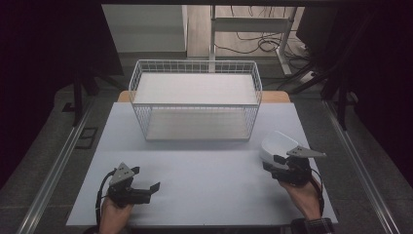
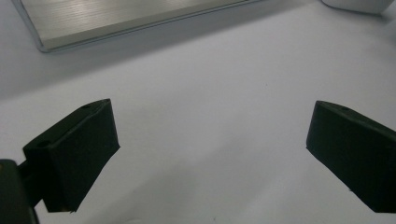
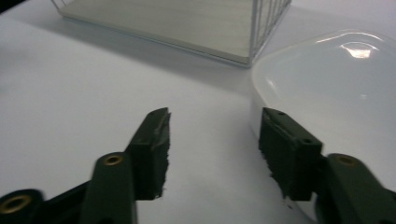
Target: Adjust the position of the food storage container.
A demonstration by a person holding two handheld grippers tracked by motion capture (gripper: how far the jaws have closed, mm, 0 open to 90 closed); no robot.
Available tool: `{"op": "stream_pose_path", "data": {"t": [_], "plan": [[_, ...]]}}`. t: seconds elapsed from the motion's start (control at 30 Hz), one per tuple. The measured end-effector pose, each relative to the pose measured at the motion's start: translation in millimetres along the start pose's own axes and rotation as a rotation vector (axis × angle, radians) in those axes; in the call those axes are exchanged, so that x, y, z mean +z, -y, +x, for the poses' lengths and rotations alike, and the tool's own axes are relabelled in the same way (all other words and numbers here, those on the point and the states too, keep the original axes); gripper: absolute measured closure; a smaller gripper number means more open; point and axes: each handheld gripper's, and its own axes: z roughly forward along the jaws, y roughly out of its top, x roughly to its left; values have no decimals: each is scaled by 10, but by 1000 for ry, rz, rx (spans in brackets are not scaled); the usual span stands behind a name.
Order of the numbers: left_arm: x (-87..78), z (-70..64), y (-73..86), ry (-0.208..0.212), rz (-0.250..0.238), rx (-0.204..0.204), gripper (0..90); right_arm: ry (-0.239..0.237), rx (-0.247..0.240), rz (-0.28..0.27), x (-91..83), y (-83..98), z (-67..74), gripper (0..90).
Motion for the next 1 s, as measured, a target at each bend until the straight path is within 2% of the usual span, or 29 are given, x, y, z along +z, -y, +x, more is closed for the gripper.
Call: {"op": "stream_pose_path", "data": {"t": [0.03, 0.07, 0.17, 0.27, 0.3, 0.37, 0.43, 0.5, 0.57, 0.6, 0.73, 0.77, 0.87, 1.0], "plan": [[0, 1, 0, -1, 0, 0, 18, 14, -27, 20, 13, -32, -35, 558], [-1, 0, 1, -3, 0, -2, 18, 14, -27, 20, 13, -32, -35, 558], [-4, 6, 3, -3, -1, -4, 18, 30, -74, 41, 43, -99, -114, 681], [-6, 13, 6, 3, -2, -10, 18, 49, -81, 35, 49, -170, -220, 822], [-5, 17, 7, 5, -3, -13, 18, 63, -78, 16, 31, -218, -304, 887], [-5, 18, 7, 6, -4, -15, 18, 67, -73, 11, 25, -235, -341, 889], [-6, 21, 8, 6, -5, -18, 18, 92, -54, 5, 21, -278, -451, 891], [-5, 25, 9, 6, -3, -20, 18, 116, -29, -4, 34, -319, -580, 891], [-5, 28, 9, 6, -3, -20, 17, 156, 5, -7, 77, -365, -777, 890], [-7, 30, 9, 6, -3, -21, 17, 156, 5, -7, 77, -365, -777, 890], [-7, 40, 13, 13, -5, -29, 17, 220, 48, 3, 159, -408, -1064, 890], [-7, 40, 13, 13, -5, -29, 17, 220, 48, 3, 159, -408, -1064, 890], [-3, 41, 14, 15, -1, -30, 17, 249, 56, 16, 231, -398, -1196, 890], [4, 43, 15, 18, 4, -33, 18, 279, 63, 54, 342, -386, -1305, 890]]}}
